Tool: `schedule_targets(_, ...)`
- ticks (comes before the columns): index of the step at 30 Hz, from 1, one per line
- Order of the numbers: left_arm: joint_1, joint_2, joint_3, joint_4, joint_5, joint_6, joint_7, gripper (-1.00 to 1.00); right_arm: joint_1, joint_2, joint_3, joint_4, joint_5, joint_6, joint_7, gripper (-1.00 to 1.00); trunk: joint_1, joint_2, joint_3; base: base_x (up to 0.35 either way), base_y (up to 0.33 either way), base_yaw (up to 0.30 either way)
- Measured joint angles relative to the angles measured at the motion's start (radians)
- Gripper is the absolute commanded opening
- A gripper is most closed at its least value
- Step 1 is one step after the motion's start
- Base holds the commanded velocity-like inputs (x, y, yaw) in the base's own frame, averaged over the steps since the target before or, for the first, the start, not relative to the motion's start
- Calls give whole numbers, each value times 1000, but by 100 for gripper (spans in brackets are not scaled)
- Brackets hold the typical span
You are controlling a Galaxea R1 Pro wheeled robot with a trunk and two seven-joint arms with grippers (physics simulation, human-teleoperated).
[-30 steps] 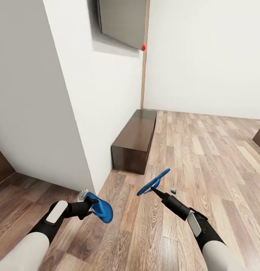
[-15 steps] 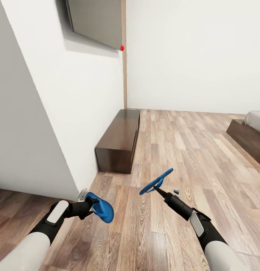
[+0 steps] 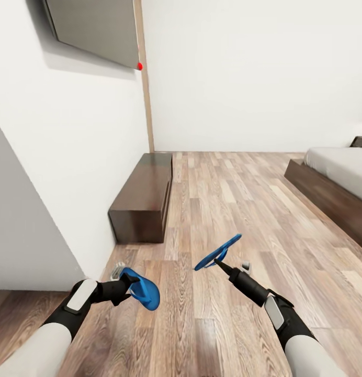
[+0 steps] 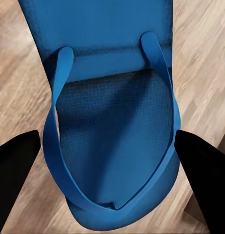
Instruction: In the bedroom, move the book from the bed onto either nightstand, and place the two sandals side by side next to the bed.
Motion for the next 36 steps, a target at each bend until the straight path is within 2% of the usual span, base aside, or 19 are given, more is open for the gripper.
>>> schedule_targets(31, 0, -3, -2, 0, 0, -1, 0, -100, 0, 0, 0, 0, -3, 0, 2, -100, 0, 0, 0, 0, -4, -288)
schedule_targets(36, 0, -16, -6, 0, 0, -2, 0, -100, 0, 0, 0, 0, -4, 0, 3, -100, 0, 0, 0, 0, -89, -288)
